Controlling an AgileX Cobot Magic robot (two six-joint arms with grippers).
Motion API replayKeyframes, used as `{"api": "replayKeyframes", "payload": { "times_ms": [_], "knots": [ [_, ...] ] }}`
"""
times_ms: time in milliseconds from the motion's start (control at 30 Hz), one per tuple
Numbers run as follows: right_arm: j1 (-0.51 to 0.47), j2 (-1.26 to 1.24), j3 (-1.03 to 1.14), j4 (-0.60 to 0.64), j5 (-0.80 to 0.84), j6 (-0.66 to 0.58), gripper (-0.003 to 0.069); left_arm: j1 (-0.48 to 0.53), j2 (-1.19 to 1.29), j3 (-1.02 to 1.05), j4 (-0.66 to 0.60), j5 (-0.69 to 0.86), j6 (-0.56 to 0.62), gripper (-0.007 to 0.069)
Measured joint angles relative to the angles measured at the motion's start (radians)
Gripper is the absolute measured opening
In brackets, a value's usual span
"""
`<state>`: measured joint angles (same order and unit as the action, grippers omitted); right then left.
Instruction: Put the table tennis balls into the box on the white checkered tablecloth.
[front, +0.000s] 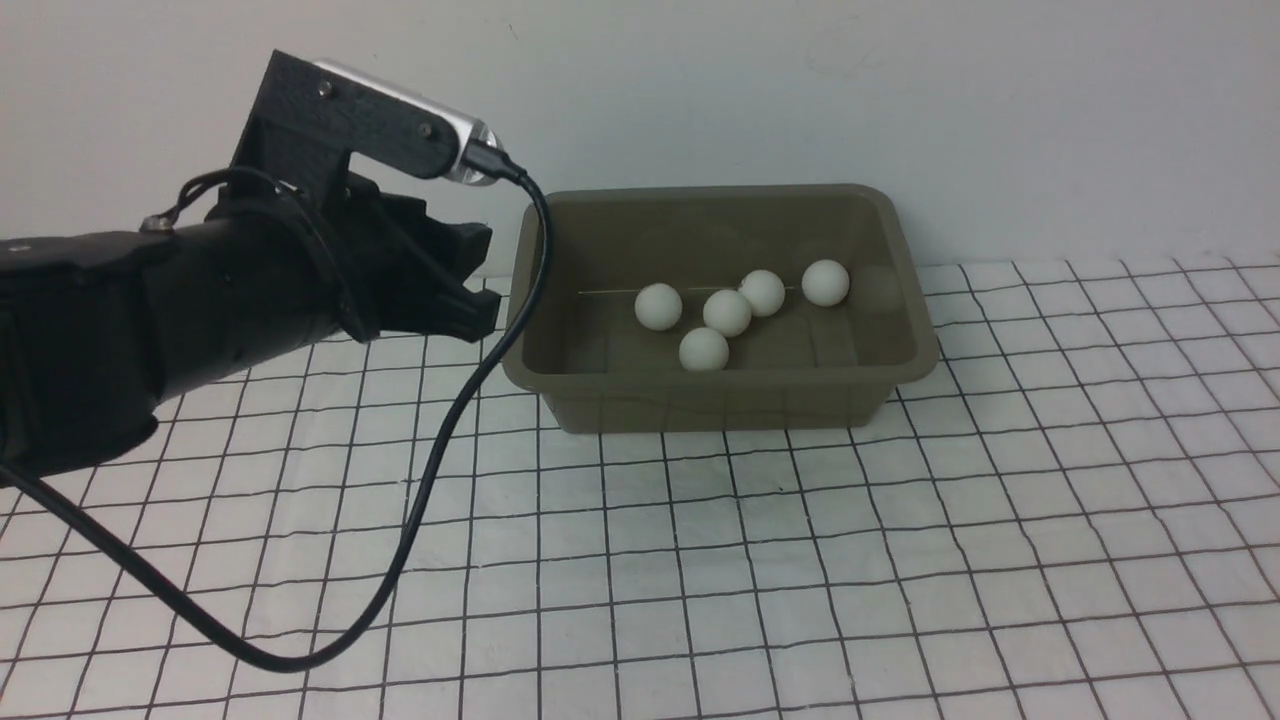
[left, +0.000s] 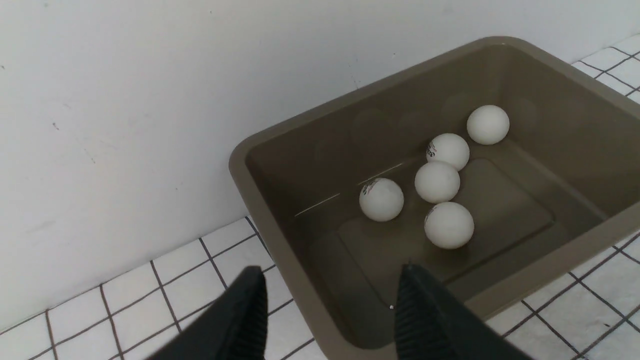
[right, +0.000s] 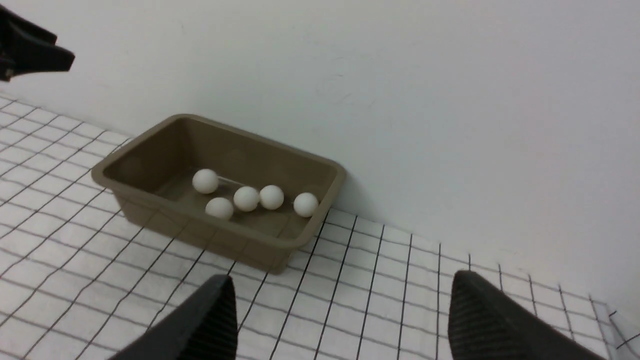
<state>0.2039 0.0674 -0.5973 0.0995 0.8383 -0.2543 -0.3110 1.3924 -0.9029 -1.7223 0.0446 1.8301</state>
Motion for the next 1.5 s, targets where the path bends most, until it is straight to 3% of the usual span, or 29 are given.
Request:
{"api": "replayKeyframes", "payload": {
  "times_ms": [200, 267, 767, 900, 1133, 1333, 1500],
  "knots": [
    [0.0, -0.057, 0.196, -0.002, -0.231, 0.004, 0.0514, 0.0, -0.001, 0.013, -0.001, -0.001, 0.0, 0.0321],
    [0.0, -0.06, 0.348, 0.001, -0.362, 0.008, 0.0514, 0.0, -0.002, 0.013, -0.002, -0.001, 0.0, 0.0321],
    [0.0, -0.06, 0.402, -0.065, -0.409, 0.019, 0.0514, 0.0, -0.002, 0.013, -0.002, 0.06, -0.001, 0.0321],
    [0.0, -0.06, 0.402, -0.066, -0.409, 0.02, 0.0514, 0.0, -0.002, 0.013, 0.003, 0.232, -0.004, 0.0321],
    [0.0, -0.06, 0.402, -0.067, -0.409, 0.02, 0.0514, 0.0, 0.002, 0.013, 0.028, 0.689, -0.004, 0.0321],
    [0.0, -0.06, 0.402, -0.067, -0.409, 0.02, 0.0514, 0.0, 0.004, -0.021, 0.049, 0.856, 0.002, 0.0321],
    [0.0, -0.06, 0.402, -0.067, -0.409, 0.02, 0.0514, 0.0, 0.004, -0.202, 0.054, 1.024, 0.018, 0.0321]
  ]
}}
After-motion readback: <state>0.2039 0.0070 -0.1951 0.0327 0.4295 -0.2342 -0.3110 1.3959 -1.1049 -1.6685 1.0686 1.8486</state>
